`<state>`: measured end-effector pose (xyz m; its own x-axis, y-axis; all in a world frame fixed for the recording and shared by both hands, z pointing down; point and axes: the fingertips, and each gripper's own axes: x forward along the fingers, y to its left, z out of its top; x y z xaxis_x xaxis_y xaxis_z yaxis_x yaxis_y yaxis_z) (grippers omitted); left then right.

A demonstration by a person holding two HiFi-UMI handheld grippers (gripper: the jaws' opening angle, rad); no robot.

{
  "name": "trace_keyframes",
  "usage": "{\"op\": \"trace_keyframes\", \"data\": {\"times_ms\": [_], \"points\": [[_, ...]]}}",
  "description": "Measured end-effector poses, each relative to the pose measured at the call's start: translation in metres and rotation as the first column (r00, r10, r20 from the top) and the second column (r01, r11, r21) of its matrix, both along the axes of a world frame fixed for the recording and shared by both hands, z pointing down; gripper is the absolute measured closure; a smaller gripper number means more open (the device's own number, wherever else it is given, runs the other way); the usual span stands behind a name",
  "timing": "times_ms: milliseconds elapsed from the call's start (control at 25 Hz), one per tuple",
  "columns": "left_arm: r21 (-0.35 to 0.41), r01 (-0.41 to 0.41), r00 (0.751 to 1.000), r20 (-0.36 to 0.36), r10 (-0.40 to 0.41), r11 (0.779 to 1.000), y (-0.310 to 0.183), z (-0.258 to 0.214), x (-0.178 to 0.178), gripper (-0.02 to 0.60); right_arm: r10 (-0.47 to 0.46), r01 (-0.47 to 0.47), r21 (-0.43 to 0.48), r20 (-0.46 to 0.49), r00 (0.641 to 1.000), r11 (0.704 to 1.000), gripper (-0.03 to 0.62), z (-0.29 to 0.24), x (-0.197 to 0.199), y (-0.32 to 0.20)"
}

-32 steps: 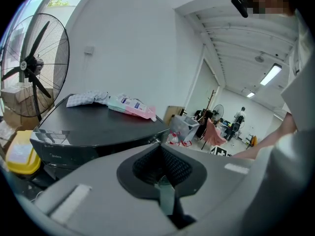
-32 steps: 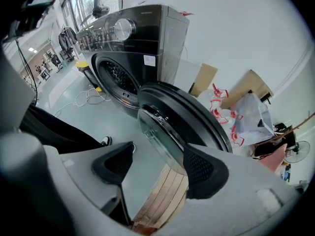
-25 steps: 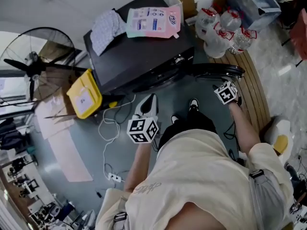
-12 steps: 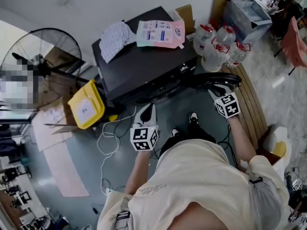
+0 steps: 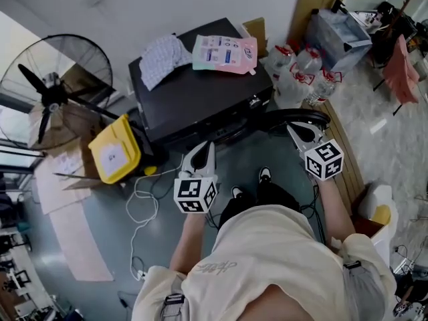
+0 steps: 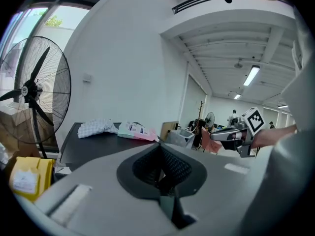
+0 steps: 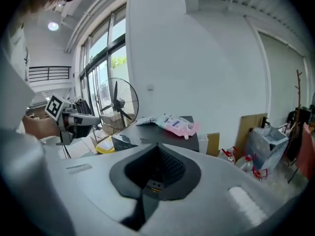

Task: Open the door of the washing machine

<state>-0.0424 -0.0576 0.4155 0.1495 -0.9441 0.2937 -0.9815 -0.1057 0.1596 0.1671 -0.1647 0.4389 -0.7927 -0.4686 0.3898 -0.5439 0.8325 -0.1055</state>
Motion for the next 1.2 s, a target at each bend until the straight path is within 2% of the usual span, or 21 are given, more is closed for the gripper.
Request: {"op": "trace_keyframes", "data": {"times_ms": [200,440,640,1000,1200], "points": [[0.039,0.035,0.999,0.022,-0.036,0.999,-0.004,-0.028,0.002,0.563,-0.095,0.085,0.115,0.080,0.992,0.990,0.592,-0.048,-0.013,0.007],[0.105,0.073,0.997,0.030,-0.077,0.992,-0.011,-0.065,0.004,0.563,-0.159,0.127,0.159,0.208,0.965,0.979,0.592,-0.090,-0.019,0.000],[0.152,0.083,0.995,0.051,-0.091,0.985,-0.020,-0.093,0.002,0.563,-0.205,0.148,0.212,0.277,0.939,0.966,0.592,-0.126,-0.026,-0.006],[0.246,0.104,0.990,0.070,-0.124,0.964,-0.027,-0.135,-0.009,0.563,-0.291,0.183,0.363,0.268,0.919,0.914,0.592,-0.176,-0.048,-0.004],[0.274,0.140,0.983,0.075,-0.167,0.951,-0.025,-0.144,-0.021,0.563,-0.310,0.188,0.391,0.278,0.909,0.901,0.592,-0.188,-0.058,-0.006]]}}
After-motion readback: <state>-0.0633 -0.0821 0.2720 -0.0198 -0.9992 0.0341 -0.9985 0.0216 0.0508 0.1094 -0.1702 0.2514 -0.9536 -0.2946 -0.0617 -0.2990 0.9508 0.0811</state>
